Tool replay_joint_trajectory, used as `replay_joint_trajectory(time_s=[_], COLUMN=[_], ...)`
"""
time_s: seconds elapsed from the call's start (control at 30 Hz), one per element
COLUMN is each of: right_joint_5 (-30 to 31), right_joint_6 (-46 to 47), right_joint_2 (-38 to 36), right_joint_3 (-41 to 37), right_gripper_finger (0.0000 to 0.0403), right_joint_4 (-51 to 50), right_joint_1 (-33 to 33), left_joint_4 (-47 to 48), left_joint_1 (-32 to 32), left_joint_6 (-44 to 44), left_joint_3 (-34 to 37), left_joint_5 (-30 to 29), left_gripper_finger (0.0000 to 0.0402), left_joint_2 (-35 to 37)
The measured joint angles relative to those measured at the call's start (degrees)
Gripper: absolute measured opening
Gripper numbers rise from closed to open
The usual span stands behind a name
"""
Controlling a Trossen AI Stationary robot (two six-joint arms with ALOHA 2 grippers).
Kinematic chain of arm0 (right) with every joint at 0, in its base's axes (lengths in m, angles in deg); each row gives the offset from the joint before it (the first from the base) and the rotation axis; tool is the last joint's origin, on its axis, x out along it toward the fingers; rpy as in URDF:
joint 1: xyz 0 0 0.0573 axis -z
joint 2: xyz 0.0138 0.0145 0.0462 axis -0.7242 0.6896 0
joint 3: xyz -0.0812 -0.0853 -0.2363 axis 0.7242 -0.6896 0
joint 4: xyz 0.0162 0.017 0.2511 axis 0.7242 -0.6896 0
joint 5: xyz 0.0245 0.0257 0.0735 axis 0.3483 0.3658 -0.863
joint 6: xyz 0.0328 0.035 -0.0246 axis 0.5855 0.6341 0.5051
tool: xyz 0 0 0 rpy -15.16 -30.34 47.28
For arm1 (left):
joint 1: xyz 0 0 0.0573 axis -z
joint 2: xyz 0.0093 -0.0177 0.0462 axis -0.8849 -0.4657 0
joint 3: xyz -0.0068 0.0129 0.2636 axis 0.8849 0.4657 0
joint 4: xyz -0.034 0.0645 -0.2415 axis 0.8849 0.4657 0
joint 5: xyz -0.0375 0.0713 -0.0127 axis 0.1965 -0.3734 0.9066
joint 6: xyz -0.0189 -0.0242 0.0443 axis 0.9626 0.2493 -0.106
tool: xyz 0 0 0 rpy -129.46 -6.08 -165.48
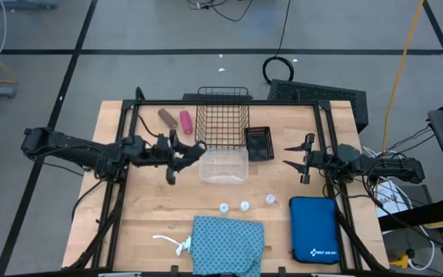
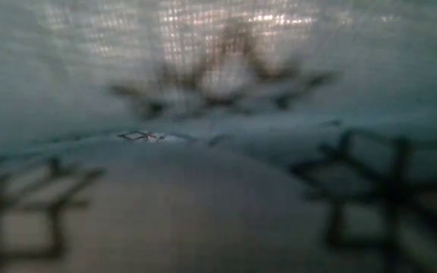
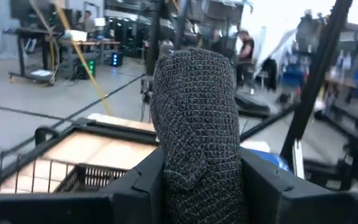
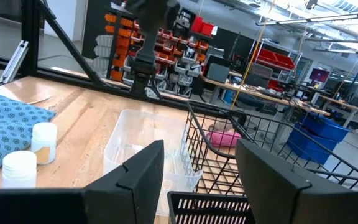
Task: Pick & Place Medicine items
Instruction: Put the black bandage into the transparent bin
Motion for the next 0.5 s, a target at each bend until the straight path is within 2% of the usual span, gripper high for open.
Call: replay_joint_trajectory(time_s=[0.27,0.5], right_joint_5=[-0.02,-0.02], right_joint_6=[0.01,0.02], right_joint_2=[0.0,0.0], right_joint_3=[-0.01,0.0], right_gripper_finger=[0.019,0.019], right_joint_4=[0.01,0.01], right_joint_1=[-0.01,-0.02], left_joint_4=[14.92,17.03], left_joint_1=[1.47,0.78], left_joint_6=[-10.66,-13.96], left_joint_3=[-14.9,-20.85], left_joint_5=[0.36,1.05], left_gripper_finger=[0.0152,0.0152], left_joint_2=[-12.76,-23.23])
